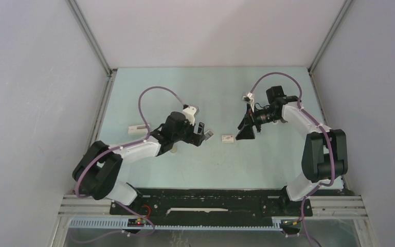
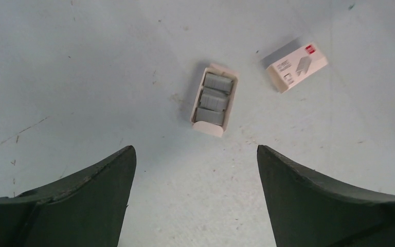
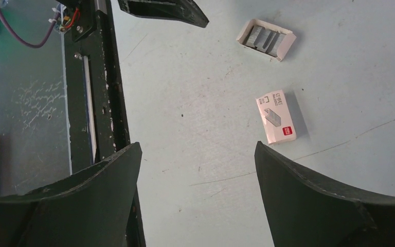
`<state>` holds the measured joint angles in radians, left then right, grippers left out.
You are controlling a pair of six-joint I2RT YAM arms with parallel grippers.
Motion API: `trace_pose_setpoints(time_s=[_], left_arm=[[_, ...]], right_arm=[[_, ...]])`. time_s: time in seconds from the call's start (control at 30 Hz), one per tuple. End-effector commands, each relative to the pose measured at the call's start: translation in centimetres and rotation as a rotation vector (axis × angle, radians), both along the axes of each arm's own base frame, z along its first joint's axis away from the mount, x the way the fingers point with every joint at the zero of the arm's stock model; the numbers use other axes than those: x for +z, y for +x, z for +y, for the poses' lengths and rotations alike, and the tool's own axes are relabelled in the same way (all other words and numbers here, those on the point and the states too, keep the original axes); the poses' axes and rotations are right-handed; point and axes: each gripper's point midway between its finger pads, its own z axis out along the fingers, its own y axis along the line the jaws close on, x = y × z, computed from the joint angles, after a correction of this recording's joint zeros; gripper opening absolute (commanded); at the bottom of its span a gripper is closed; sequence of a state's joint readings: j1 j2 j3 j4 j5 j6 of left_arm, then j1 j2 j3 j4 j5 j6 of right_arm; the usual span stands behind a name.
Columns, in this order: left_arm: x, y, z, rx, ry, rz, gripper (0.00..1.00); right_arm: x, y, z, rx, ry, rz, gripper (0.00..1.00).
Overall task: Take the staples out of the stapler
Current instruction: Move the shell to the center of the board.
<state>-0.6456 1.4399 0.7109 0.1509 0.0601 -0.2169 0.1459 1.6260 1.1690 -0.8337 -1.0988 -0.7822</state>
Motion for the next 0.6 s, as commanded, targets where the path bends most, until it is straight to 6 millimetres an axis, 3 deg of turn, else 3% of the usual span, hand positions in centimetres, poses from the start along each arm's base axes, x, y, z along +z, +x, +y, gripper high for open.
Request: trace_pose_setpoints(time_s=[0.0, 0.13, 0.27, 0.33, 0.57], left_arm=[[1.4, 1.7, -1.3, -0.089, 0.026, -0.122, 0.92], [0.6, 1.2, -2.3, -0.188, 0.057, -0.150, 0.93], [-0.2, 1.5, -2.0, -0.171, 0.083, -0.151, 0.92], [0.4, 1.6, -1.6, -0.143, 0.083, -0.188, 0.92], [9.9, 1.7, 2.0, 0.035, 0.018, -0.474, 0.94]], right_arm=[[0.1, 0.3, 0.0, -0.005, -0.014, -0.030, 0.90], [0.0, 0.4, 0.2, -0.013, -0.017, -0.008, 0.90], [0.2, 0.3, 0.5, -0.007, -0.008, 0.002, 0.90], [0.2, 0.2, 0.5, -0.005, -0.004, 0.004, 0.90], [1.0, 0.1, 0.7, 0.012, 0.009, -0.015, 0.90]])
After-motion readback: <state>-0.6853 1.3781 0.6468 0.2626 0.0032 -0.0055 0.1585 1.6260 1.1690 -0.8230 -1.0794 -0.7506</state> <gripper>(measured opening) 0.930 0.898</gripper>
